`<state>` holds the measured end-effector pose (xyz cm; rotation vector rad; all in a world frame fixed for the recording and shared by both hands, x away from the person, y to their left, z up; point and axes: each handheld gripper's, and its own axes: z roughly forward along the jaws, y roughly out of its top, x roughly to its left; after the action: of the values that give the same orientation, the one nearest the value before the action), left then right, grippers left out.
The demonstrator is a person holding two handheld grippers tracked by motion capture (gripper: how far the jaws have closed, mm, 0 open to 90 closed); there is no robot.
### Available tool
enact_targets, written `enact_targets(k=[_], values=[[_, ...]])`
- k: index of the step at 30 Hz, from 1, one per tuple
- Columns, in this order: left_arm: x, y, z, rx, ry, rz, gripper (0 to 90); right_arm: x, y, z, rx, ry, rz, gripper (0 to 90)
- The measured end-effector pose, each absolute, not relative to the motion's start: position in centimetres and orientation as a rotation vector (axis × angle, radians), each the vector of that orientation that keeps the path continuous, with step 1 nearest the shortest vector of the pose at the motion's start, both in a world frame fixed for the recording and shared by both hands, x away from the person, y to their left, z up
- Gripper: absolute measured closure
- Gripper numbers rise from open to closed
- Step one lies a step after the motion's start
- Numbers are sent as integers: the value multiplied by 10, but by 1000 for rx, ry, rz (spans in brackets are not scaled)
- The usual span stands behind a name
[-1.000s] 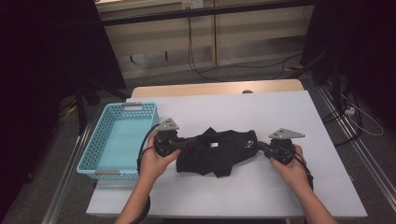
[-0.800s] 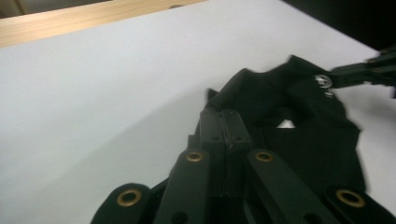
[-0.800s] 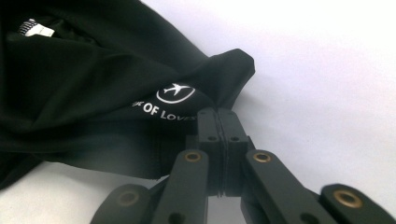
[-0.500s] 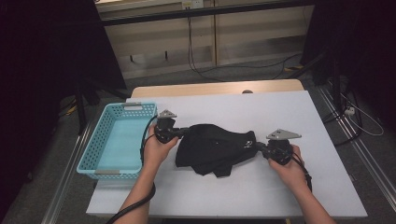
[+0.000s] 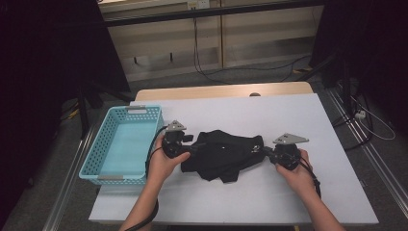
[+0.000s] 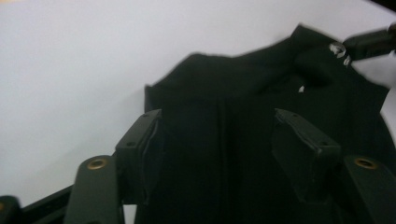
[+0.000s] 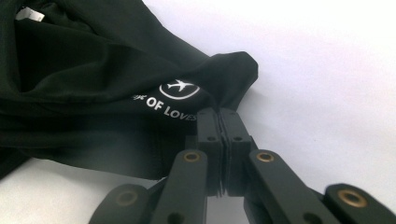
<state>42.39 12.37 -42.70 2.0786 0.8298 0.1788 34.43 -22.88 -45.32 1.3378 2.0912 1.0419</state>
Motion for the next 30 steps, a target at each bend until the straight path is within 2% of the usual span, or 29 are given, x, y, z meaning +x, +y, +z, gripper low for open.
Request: enact_targets(k=[1, 3, 9, 11, 18, 22, 26, 28, 30], values=[[424, 124, -427, 2079, 830, 179, 391, 344, -229, -453, 1337, 2091, 1041, 885], [424, 122, -436, 2109, 844, 163, 489, 344, -228, -453, 1337, 2092, 1041, 885], [422, 125, -430, 2115, 846, 157, 804, 344, -229, -454, 1339, 2094, 1036, 885], [422, 127, -426, 2108, 849, 169, 861, 344, -229, -454, 1340, 2098, 1030, 886], [424, 151, -409, 2018, 896, 223, 878, 343, -229, -453, 1330, 2104, 1034, 887], [424, 167, -397, 1948, 930, 245, 880, 343, -231, -453, 1337, 2111, 1033, 851], [425, 178, -394, 1911, 957, 264, 882, 343, -232, -452, 1355, 2096, 1034, 732], [426, 180, -395, 1906, 959, 243, 882, 344, -234, -451, 1394, 2069, 1042, 613], [426, 180, -396, 1920, 954, 243, 883, 346, -237, -450, 1425, 2042, 1036, 535]])
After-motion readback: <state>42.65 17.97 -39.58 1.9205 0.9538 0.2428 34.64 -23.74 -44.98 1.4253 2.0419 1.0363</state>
